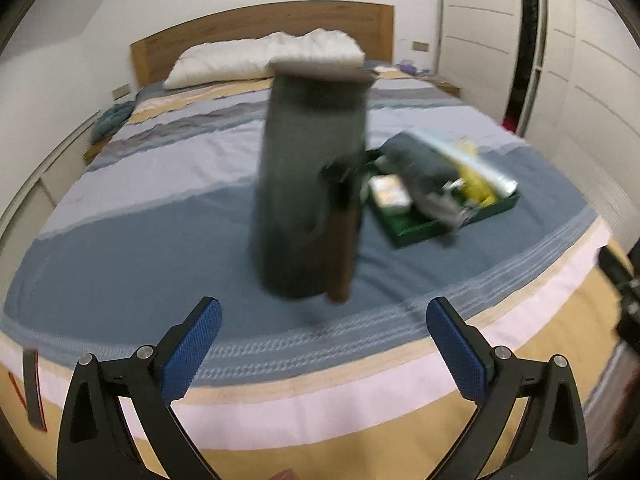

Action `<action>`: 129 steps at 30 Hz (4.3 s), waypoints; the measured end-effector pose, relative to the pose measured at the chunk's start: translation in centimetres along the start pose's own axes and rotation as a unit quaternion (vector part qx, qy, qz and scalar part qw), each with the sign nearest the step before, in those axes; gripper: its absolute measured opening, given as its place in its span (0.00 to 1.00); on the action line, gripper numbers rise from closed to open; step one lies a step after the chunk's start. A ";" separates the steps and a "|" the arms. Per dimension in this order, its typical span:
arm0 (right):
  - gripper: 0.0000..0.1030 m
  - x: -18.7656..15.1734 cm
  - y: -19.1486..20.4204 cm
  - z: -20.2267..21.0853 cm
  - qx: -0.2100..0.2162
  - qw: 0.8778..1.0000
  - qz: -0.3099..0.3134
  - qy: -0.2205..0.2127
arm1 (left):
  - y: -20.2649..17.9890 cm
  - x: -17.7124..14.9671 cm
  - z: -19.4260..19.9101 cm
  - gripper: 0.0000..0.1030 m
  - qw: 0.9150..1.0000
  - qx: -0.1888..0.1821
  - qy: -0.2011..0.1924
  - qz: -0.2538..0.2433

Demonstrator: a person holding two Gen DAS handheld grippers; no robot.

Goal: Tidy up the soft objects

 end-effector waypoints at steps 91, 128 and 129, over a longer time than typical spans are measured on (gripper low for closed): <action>1.00 -20.5 5.6 34.4 0.057 0.992 0.101 -0.051 | 6.7 -24.9 25.1 0.98 0.997 -0.005 -0.070 0.022; 1.00 -23.5 4.4 38.8 0.028 0.992 0.076 -0.096 | 7.1 -28.1 29.9 0.97 0.994 0.006 -0.108 0.031; 1.00 -23.5 4.4 38.7 0.027 0.992 0.076 -0.093 | 7.1 -28.1 29.9 0.98 0.994 0.006 -0.107 0.031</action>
Point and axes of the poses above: each gripper's, at about its wrist camera, not at the fingertips, and z roughly against the way its jaws point, y to its left, x to its top, the point moved 10 cm from there along -z, roughly the way its jaws point, and after that the axes turned 14 degrees about y, right-handed, at the moved point
